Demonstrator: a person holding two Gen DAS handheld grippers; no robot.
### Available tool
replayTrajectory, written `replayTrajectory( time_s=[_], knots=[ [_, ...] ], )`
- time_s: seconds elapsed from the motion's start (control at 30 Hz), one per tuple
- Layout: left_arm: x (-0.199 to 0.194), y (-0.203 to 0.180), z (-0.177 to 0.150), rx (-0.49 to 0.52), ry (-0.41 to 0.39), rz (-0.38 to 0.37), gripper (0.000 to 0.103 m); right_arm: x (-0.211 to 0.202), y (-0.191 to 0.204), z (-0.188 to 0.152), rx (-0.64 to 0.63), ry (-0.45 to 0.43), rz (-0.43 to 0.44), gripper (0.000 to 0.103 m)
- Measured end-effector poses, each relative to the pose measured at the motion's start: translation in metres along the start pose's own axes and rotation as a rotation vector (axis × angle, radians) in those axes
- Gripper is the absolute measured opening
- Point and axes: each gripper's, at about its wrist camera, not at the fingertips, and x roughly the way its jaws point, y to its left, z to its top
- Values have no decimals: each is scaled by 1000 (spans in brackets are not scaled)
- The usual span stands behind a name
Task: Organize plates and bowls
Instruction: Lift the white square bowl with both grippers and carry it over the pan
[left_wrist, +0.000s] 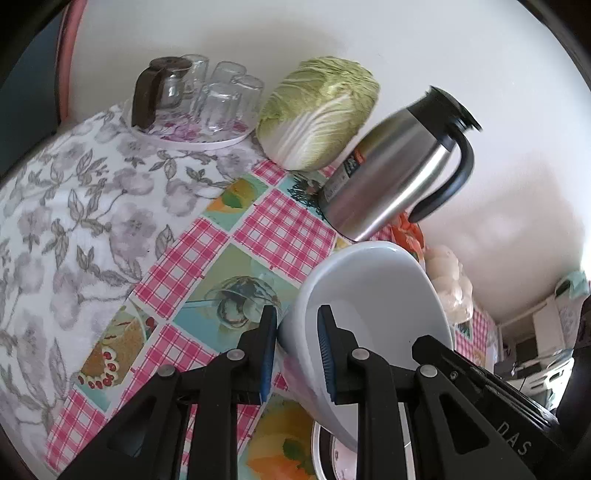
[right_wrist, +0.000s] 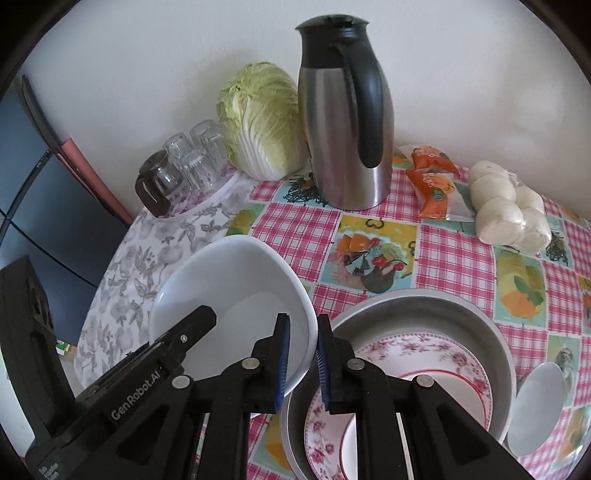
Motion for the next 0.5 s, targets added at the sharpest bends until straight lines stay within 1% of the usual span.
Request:
replayTrajectory(
  time_s=[0.2,0.37,0.5],
  knots=[
    [-1,-11,-10,29,21,-4,23,-10,-16,-15,45,-9,13,15],
    [-8,-24,-16,58,13,-12,23,-21,-31,-27,88,-22,39,15],
    [-10,-39,-21,103,12,-8,23,-29,-42,-37,127,-39,46,15]
  ],
)
